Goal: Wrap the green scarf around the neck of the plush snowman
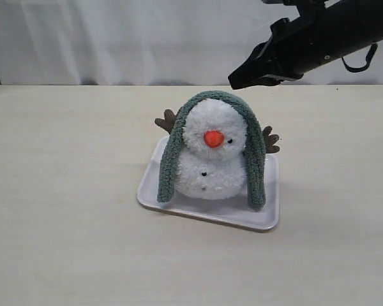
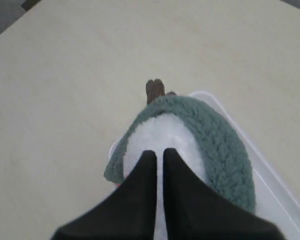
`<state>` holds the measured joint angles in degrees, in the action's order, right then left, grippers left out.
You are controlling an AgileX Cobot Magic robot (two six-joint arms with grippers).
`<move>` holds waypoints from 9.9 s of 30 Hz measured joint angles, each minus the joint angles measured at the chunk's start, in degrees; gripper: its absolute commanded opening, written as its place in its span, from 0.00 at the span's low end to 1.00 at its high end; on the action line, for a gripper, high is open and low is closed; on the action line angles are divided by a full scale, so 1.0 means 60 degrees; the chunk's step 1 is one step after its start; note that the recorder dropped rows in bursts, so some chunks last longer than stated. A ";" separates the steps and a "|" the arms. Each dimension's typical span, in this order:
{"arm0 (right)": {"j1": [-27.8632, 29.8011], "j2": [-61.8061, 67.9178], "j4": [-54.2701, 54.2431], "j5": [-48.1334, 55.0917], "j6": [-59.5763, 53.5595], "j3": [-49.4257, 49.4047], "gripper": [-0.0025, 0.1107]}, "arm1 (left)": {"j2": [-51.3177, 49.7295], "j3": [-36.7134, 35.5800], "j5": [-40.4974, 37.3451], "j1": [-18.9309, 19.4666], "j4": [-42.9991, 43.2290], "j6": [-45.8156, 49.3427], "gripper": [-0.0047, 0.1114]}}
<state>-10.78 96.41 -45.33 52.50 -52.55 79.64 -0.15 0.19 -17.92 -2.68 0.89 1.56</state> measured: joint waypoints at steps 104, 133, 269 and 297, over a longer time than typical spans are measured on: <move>0.0000 0.0464 -0.0197 -0.1367 0.0273 -0.3406 0.06 | 0.0000 0.0000 0.0000 0.0000 0.0000 0.0000 0.04; 0.0000 0.0528 -0.0179 -0.1280 0.0508 -0.3663 0.47 | 0.0000 0.0000 0.0000 0.0000 0.0000 0.0000 0.04; -0.8143 0.2440 1.3786 -0.0809 0.1916 -0.0256 0.58 | 0.0000 0.0000 0.0000 0.0000 0.0000 0.0000 0.04; -0.7810 0.4694 1.8329 -0.0478 0.4969 -0.0402 0.06 | 0.0000 0.0000 -0.0018 0.0000 0.0000 0.0019 0.04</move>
<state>-57.64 124.57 64.64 49.64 -22.73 77.22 -0.15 0.19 -18.03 -2.68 0.89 1.68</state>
